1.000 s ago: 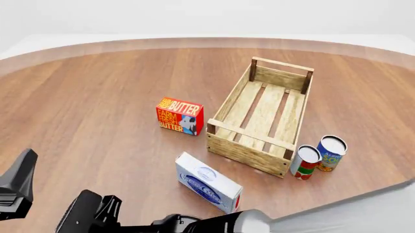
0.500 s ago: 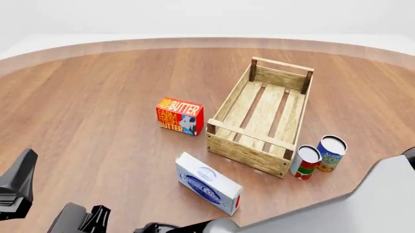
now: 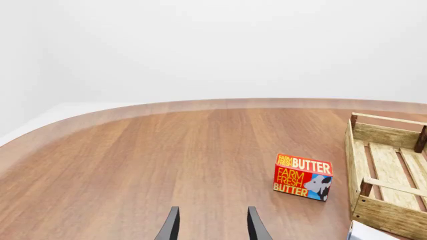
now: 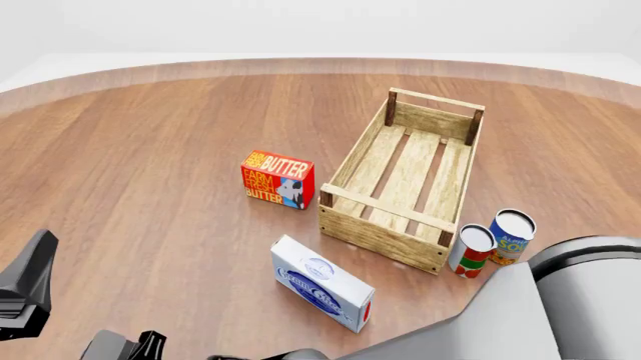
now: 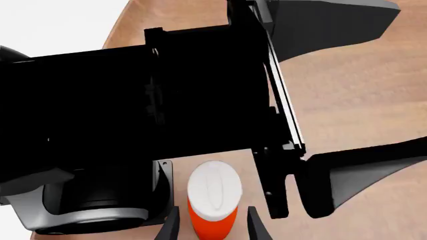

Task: Pick up the ketchup, and put it in the wooden tray.

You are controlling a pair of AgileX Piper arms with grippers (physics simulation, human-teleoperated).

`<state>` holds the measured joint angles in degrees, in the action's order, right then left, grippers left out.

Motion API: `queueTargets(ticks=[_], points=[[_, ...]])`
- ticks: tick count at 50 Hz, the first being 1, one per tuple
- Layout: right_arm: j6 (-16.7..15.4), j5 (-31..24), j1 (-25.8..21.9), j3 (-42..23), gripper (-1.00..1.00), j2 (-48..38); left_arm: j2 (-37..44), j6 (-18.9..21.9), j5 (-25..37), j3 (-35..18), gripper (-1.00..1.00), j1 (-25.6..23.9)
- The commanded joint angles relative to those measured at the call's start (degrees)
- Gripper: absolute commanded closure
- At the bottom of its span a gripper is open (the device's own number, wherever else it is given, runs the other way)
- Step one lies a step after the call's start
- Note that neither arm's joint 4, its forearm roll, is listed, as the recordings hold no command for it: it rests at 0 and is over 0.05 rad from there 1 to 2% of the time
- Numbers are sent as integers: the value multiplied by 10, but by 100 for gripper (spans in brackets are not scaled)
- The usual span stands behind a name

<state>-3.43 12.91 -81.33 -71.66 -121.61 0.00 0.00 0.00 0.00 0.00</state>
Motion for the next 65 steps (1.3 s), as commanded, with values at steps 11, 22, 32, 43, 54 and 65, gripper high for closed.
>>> queueTargets(ticks=[11,22,32,43,54,65], points=[[8,-2,0,-21,-100,-36,0,0,0,0,-100,0],[6,7,4,1,100,-18,0,0,0,0,-100,0],[1,25,7,57,100,29,0,0,0,0,-100,0],[4,35,13,101,100,70,0,0,0,0,-100,0],[10,49,29,140,100,95,0,0,0,0,-100,0],[16,72,60,181,100,106,0,0,0,0,-100,0]])
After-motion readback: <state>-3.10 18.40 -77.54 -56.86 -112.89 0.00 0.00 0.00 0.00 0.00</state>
